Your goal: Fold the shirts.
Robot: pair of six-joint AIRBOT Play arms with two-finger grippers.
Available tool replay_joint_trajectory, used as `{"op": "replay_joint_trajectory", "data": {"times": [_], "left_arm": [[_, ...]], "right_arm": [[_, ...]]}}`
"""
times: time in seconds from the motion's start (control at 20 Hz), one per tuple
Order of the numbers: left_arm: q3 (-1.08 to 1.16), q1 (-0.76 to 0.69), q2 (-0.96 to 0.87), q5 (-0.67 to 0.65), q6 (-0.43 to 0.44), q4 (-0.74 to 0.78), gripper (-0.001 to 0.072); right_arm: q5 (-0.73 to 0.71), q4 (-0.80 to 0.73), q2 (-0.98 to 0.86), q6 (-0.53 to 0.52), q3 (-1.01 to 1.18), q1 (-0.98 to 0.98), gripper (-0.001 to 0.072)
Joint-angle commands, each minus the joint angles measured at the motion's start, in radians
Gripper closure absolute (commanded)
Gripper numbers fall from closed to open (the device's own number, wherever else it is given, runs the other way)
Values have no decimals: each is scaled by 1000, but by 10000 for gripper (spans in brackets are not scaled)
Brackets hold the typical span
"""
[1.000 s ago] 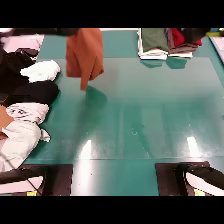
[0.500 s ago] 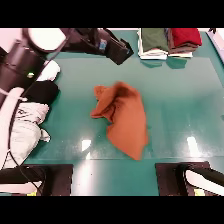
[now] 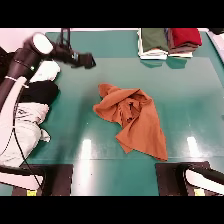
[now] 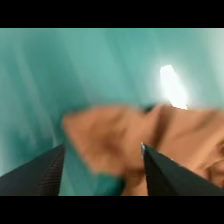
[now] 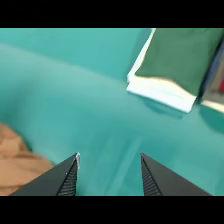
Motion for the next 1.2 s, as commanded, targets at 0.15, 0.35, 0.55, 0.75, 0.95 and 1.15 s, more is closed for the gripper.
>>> {"op": "replay_joint_trajectory", "data": {"times": [0.15, 0.35, 0.55, 0.75, 0.95, 1.15], "left_arm": [[-138, 5, -176, 128, 4, -166, 153], [-137, -67, -232, 220, 11, -168, 154], [-122, -85, -241, 264, 1, -183, 610], [11, 3, -188, 116, 34, -126, 686], [58, 118, -35, 82, 39, -31, 685], [59, 144, 41, 53, 39, 50, 686]], "right_arm": [[122, 16, -58, 5, 0, -1, 261], [127, 15, -65, 12, 0, -1, 262], [168, 7, -66, 12, 0, -1, 263], [201, -20, -39, 12, -87, -25, 285], [175, -12, 52, 11, -479, -130, 280], [57, 150, 89, -53, -929, -170, 173]]}}
